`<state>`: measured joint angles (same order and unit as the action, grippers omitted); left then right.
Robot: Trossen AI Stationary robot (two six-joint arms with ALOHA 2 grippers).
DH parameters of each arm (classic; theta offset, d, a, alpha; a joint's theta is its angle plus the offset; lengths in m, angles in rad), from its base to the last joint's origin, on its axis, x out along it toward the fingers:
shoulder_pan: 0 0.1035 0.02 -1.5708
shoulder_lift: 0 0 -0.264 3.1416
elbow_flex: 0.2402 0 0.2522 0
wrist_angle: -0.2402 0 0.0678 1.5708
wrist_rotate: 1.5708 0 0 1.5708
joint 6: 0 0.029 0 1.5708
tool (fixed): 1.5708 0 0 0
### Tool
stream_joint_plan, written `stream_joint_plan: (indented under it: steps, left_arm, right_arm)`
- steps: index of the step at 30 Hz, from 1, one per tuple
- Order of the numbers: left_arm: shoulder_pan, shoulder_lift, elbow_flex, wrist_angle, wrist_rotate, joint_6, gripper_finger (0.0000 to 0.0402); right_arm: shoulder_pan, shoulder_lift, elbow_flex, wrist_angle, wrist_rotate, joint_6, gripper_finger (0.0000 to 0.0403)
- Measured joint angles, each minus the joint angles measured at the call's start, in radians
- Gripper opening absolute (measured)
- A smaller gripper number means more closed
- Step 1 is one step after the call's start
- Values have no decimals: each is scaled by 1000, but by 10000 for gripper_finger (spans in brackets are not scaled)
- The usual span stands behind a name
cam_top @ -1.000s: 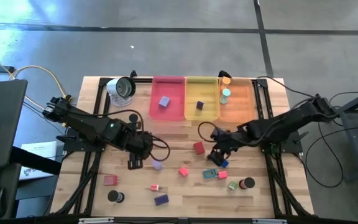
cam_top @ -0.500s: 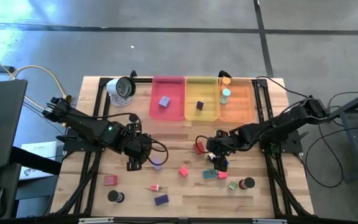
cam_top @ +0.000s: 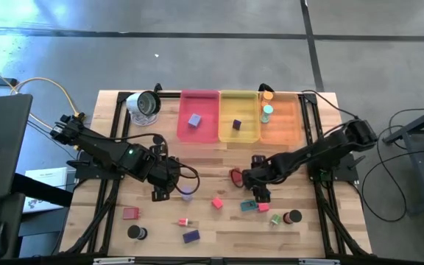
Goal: Pick & Place Office items
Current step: Put the white black charger adapter into the red bin
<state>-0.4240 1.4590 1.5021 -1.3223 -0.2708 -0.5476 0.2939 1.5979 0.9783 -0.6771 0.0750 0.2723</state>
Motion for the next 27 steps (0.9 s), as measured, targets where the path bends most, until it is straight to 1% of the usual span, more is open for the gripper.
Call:
stream_joint_plan:
  steps: [7, 13, 19, 23, 27]
  left_arm:
    - [0, 0, 0, 25, -14, -3, 212]
    - [0, 0, 0, 30, -16, -3, 212]
    - [0, 0, 0, 46, -49, 1, 212]
    - [0, 0, 0, 46, -51, 6, 212]
    - [0, 0, 0, 47, -66, 9, 212]
  right_arm:
    - [0, 55, 0, 3, -3, -73, 293]
    - [0, 58, 0, 22, 0, -121, 293]
    - [-7, 58, 0, 45, -4, -146, 293]
    - [-7, 58, 0, 49, -22, -199, 293]
    - [-9, 75, 0, 49, -28, -216, 293]
